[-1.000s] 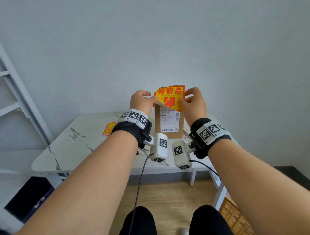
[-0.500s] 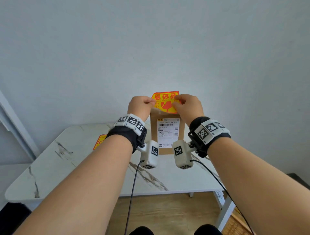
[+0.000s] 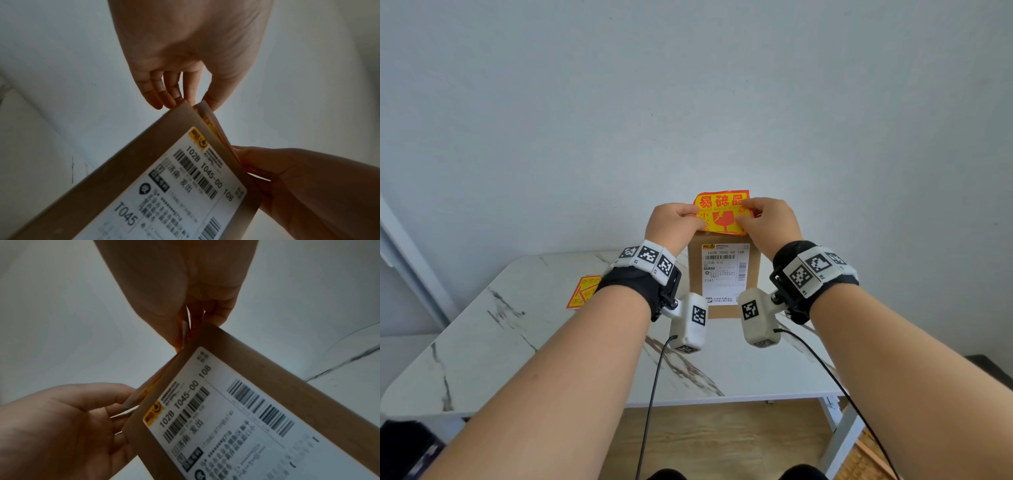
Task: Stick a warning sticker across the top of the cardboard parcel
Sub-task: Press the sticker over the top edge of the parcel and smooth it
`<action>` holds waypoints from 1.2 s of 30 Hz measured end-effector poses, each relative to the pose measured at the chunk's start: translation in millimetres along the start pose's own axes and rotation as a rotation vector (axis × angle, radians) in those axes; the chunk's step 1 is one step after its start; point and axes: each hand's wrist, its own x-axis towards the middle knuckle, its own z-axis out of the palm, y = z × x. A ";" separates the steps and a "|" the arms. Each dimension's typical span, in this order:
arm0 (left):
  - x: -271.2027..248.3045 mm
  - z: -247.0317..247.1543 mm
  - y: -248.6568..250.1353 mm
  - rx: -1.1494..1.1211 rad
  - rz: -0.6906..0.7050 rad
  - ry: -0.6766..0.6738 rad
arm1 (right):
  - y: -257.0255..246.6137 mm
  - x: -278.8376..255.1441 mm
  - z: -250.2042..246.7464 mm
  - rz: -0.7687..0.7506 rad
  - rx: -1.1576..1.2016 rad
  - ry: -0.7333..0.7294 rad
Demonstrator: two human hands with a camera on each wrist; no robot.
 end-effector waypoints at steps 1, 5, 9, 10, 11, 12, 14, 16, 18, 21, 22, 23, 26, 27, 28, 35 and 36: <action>-0.2 0.3 -0.6 0.000 0.000 -0.003 | -0.2 0.3 -0.5 -0.001 -0.012 -0.003; -0.9 -1.0 -2.1 -0.017 -0.005 -0.006 | -1.6 0.7 -1.4 0.003 -0.029 -0.019; -1.4 -2.6 -1.9 -0.041 -0.013 -0.005 | -2.5 2.0 -1.9 0.011 -0.036 -0.026; -1.5 -2.9 -1.6 -0.044 -0.015 -0.005 | -2.8 2.3 -2.3 0.015 -0.037 -0.030; -1.3 -3.1 -1.8 -0.045 -0.015 -0.006 | -3.0 2.6 -2.3 0.020 -0.039 -0.033; -1.5 -2.9 -1.7 -0.041 -0.013 -0.005 | -3.1 2.8 -2.6 0.023 -0.042 -0.035; -1.2 -1.7 -2.3 -0.023 -0.004 0.000 | -2.9 3.2 -2.8 0.030 -0.050 -0.042; -1.2 -0.1 -2.7 0.001 0.007 0.006 | -3.0 3.5 -3.4 0.032 -0.058 -0.050; -0.7 0.7 -3.7 0.021 0.017 0.014 | -3.2 4.0 -3.4 0.029 -0.077 -0.061; -0.3 2.3 -4.9 0.073 0.042 0.028 | -4.5 5.6 -2.2 0.032 -0.096 -0.073; -0.5 3.1 -5.0 0.107 0.056 0.031 | -4.9 6.1 -1.9 0.036 -0.105 -0.077; -0.2 3.9 -5.1 0.141 0.070 0.035 | -5.3 7.0 -1.9 0.038 -0.113 -0.081; 1.0 4.5 -6.2 0.231 0.075 0.055 | -7.1 8.1 -0.9 0.032 -0.146 -0.099; 1.1 4.5 -7.1 0.258 0.070 0.057 | -7.6 8.6 0.3 0.032 -0.155 -0.105; 0.5 4.5 -8.4 0.289 0.072 0.057 | -8.0 8.5 1.9 0.034 -0.164 -0.109; -4.4 6.1 -13.0 0.548 0.288 -0.004 | 1.9 1.6 6.7 0.116 -0.163 -0.084; -3.3 7.3 -13.5 0.554 0.301 -0.041 | 3.7 0.7 7.4 0.135 -0.081 -0.097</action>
